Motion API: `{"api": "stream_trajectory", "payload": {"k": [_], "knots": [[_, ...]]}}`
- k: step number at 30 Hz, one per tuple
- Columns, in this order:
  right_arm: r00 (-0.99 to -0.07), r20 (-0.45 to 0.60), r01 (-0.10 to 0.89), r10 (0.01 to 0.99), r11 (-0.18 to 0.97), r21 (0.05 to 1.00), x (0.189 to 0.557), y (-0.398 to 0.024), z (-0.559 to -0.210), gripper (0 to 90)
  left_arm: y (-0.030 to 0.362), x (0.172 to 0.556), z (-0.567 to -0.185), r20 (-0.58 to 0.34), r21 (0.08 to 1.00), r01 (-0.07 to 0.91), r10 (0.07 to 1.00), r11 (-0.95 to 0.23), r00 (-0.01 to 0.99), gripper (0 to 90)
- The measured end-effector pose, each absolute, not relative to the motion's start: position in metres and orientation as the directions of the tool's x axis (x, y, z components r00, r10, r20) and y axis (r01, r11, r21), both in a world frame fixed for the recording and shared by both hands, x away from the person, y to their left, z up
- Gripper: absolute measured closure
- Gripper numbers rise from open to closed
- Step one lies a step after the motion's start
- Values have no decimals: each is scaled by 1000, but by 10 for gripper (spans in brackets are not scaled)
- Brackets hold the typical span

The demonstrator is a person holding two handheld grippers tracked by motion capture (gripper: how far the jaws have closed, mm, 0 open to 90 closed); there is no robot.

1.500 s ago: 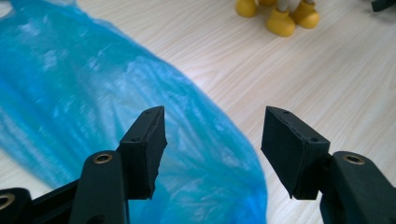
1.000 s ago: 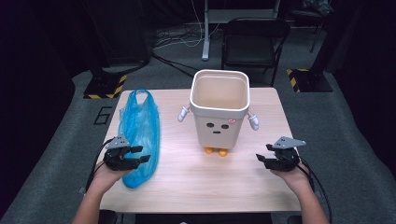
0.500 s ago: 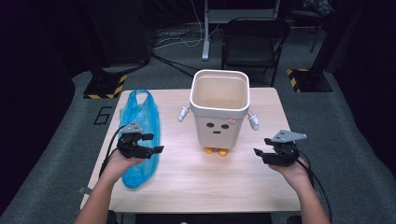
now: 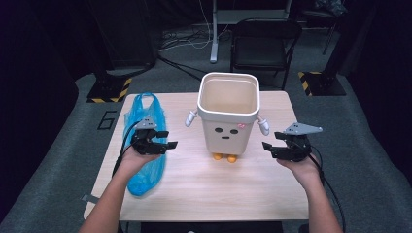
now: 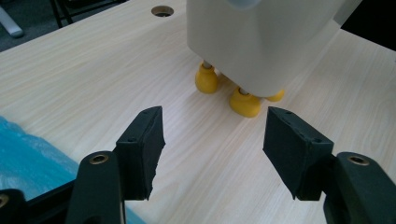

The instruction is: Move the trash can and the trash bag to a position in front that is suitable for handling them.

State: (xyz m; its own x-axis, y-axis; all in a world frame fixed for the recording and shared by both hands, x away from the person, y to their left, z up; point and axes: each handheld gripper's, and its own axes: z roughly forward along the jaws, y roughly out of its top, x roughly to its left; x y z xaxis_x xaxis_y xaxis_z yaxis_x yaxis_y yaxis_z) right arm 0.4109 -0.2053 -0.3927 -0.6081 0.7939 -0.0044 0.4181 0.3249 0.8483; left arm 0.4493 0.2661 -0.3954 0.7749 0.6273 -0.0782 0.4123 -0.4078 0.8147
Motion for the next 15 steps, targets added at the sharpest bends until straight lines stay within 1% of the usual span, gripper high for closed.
{"api": "stream_trajectory", "payload": {"k": [7, 12, 15], "knots": [[-612, -14, 412, 791, 333, 848, 417, -197, -386, 394, 258, 459, -390, -95, 834, 399, 613, -380, 784, 403], [-611, -31, 404, 791, 344, 847, 426, -191, -374, 412, 249, 463, -386, -91, 827, 399, 605, -396, 791, 377], [-616, -42, 401, 787, 359, 843, 431, -188, -370, 471, 244, 466, -383, -87, 834, 392, 608, -389, 789, 374]]}}
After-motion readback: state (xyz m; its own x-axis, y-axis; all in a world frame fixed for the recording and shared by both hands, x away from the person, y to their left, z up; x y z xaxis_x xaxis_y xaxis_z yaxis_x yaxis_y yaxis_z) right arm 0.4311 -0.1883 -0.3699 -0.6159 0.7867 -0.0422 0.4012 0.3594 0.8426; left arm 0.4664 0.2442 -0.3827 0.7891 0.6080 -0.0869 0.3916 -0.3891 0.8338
